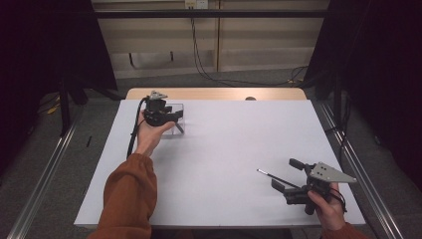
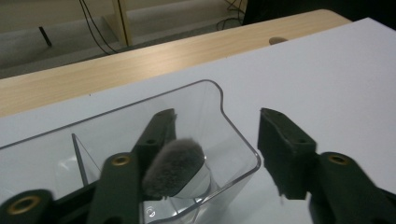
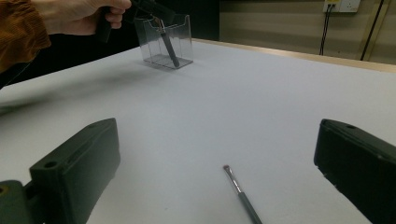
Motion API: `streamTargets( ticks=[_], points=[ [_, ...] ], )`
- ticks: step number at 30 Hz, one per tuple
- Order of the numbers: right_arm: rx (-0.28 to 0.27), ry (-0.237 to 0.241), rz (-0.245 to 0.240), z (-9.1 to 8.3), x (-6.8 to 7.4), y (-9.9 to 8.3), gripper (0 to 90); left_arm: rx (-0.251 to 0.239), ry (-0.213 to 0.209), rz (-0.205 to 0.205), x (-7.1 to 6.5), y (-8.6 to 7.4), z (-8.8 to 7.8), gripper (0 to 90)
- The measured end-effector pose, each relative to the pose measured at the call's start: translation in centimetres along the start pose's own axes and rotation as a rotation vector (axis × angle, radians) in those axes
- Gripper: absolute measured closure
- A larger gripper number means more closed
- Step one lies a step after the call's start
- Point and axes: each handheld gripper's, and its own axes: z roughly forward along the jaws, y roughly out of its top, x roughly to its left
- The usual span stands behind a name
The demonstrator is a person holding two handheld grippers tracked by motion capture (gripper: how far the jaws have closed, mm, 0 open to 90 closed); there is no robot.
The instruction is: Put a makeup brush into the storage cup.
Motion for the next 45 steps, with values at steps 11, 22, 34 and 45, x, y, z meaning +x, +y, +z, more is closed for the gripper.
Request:
streamTargets(
  ticks=[11,22,34,45],
  points=[
    [-0.002,0.001,0.000,0.0,0.0,0.0,0.0,-0.054,0.022,0.009,0.6,-0.1,-1.4,14.7],
    [-0.001,-0.001,0.002,0.0,0.2,0.1,0.0,-0.119,0.012,-0.020,0.9,-0.8,-3.4,5.1],
    [-0.001,-0.003,-0.001,0.1,0.2,0.2,0.0,-0.149,-0.019,0.018,0.1,-1.3,-5.5,3.0],
    [0.001,-0.003,0.001,0.1,0.2,0.1,0.0,-0.169,-0.039,0.028,-0.6,-2.7,-7.2,4.7]
  ],
)
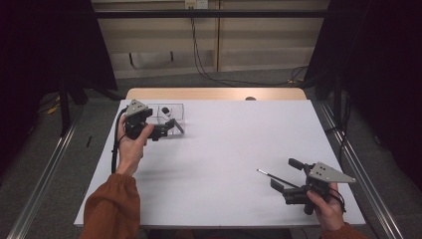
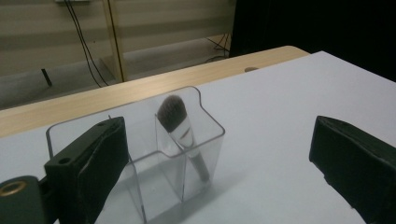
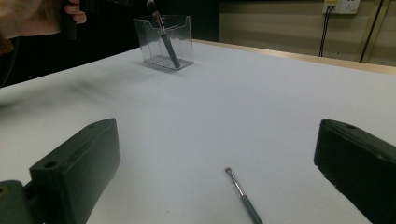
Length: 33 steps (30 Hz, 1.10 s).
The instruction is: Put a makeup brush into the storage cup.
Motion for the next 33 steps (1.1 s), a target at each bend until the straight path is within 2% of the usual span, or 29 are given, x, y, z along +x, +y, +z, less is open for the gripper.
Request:
streamTargets(
  ticks=[3,5,7,10,13,17,20,25,27,33],
  points=[
    [0.001,0.000,0.000,0.1,0.0,0.0,0.0,-0.017,-0.002,0.024,-0.6,-0.3,-0.7,4.2],
    [0.004,-0.002,0.000,0.1,0.0,0.0,0.0,-0.022,-0.027,0.022,-0.9,-0.5,-1.0,3.9],
    [0.003,-0.002,-0.005,0.1,0.1,0.0,0.0,-0.011,-0.026,0.037,-1.2,-0.5,-1.2,3.8],
    [0.003,0.000,-0.009,0.0,0.2,0.0,0.0,-0.024,-0.039,0.043,-1.7,-0.7,-1.8,3.8],
    [0.004,-0.001,-0.010,0.0,0.2,0.0,0.0,-0.022,-0.025,0.056,-2.1,-1.0,-2.2,3.8],
    [0.000,-0.003,-0.010,-0.1,0.2,0.0,0.0,0.002,-0.029,0.026,-2.1,-2.2,-2.3,4.3],
    [-0.002,-0.004,-0.010,-0.1,0.2,0.0,0.0,0.013,-0.040,0.038,-2.3,-3.2,-2.4,4.3],
    [-0.003,-0.005,-0.011,-0.2,0.2,0.0,0.0,-0.010,-0.047,0.054,-2.6,-3.8,-3.3,3.8],
    [-0.002,-0.006,-0.011,-0.2,0.2,0.1,0.0,-0.022,-0.058,0.031,-2.8,-4.1,-3.7,3.4],
    [-0.002,-0.006,-0.013,-0.2,0.2,0.1,0.0,-0.032,-0.067,0.060,-3.3,-5.0,-4.8,3.4]
  ],
)
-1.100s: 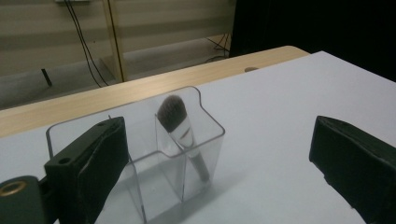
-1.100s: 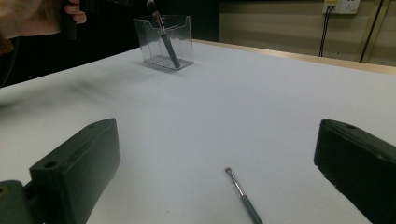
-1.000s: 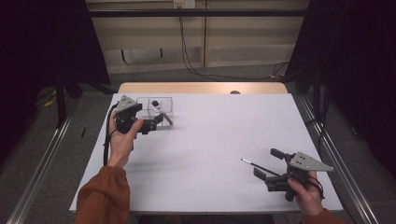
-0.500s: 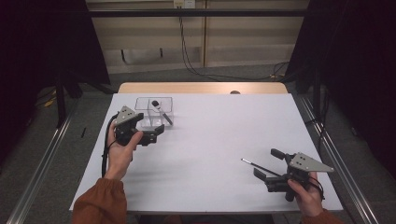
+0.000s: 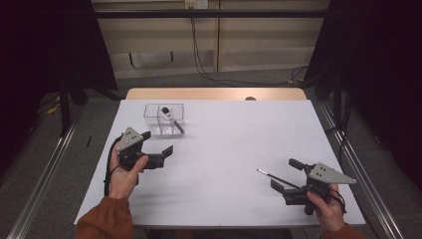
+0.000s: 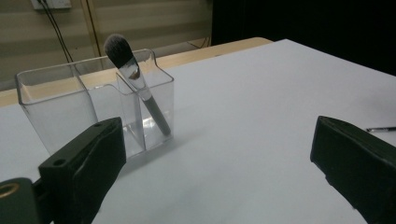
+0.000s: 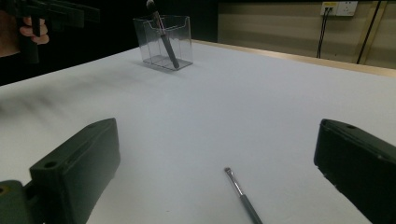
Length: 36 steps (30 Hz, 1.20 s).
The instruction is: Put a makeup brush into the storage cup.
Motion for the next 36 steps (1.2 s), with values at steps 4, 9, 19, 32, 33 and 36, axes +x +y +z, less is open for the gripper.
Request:
streamTargets(
  ticks=[4,9,19,32,33,36],
  points=[
    [0.000,-0.001,0.001,0.0,0.0,0.0,0.0,-0.026,0.021,-0.015,0.1,-0.7,-0.6,3.6],
    [-0.003,-0.001,0.000,-0.1,0.0,0.0,0.0,-0.033,0.030,-0.030,-0.3,-1.3,-1.8,3.4],
    [-0.002,-0.006,0.001,0.0,0.0,0.0,0.0,-0.075,0.056,-0.056,-0.7,-2.7,-4.5,3.4],
    [-0.003,-0.023,0.010,0.0,-0.1,0.1,0.0,-0.076,0.048,-0.060,-1.1,-4.2,-5.4,3.1],
    [-0.004,-0.023,0.010,-0.1,-0.1,0.1,0.0,-0.073,0.059,-0.065,-1.2,-4.3,-5.5,3.0],
    [-0.007,-0.030,0.015,-0.1,-0.1,0.1,0.0,-0.070,0.058,-0.069,-1.3,-4.7,-5.7,3.0]
  ],
)
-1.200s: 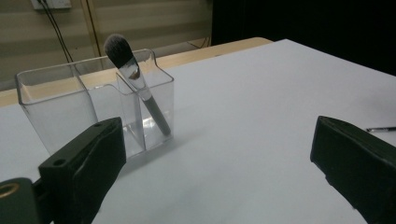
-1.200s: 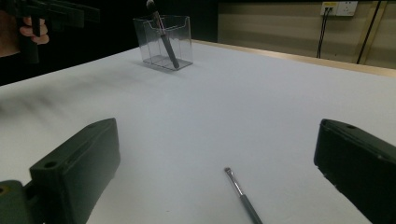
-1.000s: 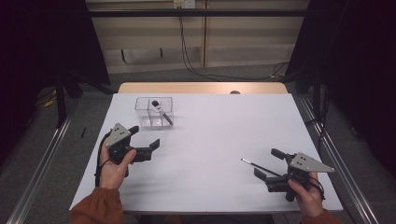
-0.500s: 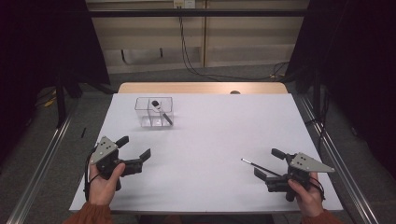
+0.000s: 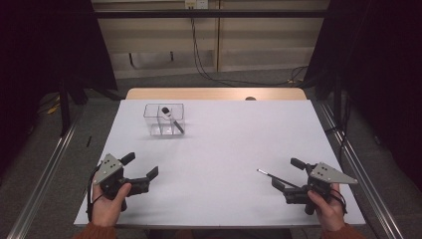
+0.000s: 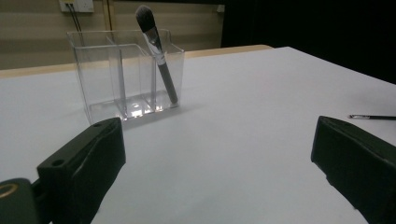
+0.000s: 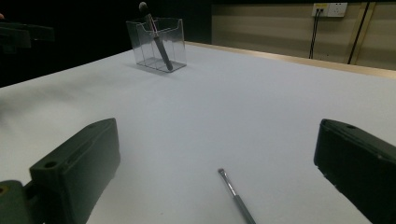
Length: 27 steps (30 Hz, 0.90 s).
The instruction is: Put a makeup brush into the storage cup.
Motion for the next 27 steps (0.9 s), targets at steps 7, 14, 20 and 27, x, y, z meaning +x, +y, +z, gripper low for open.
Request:
streamTargets(
  ticks=[7,14,20,27],
  points=[
    [-0.005,0.000,-0.002,-0.06,-0.12,0.05,0.0,-0.020,-0.004,-0.018,0.04,-0.23,-0.84,2.6],
    [-0.008,0.002,-0.005,-0.14,-0.07,0.08,0.0,-0.009,-0.007,0.028,-0.50,-0.25,-0.80,2.5],
    [-0.003,0.012,0.002,0.44,-0.08,0.21,0.0,-0.009,-0.005,0.031,-0.33,-0.31,-0.86,2.6],
    [-0.027,0.013,0.003,0.43,0.09,0.67,0.0,-0.005,-0.005,0.029,-0.42,-0.28,-1.02,2.6]
  ],
)
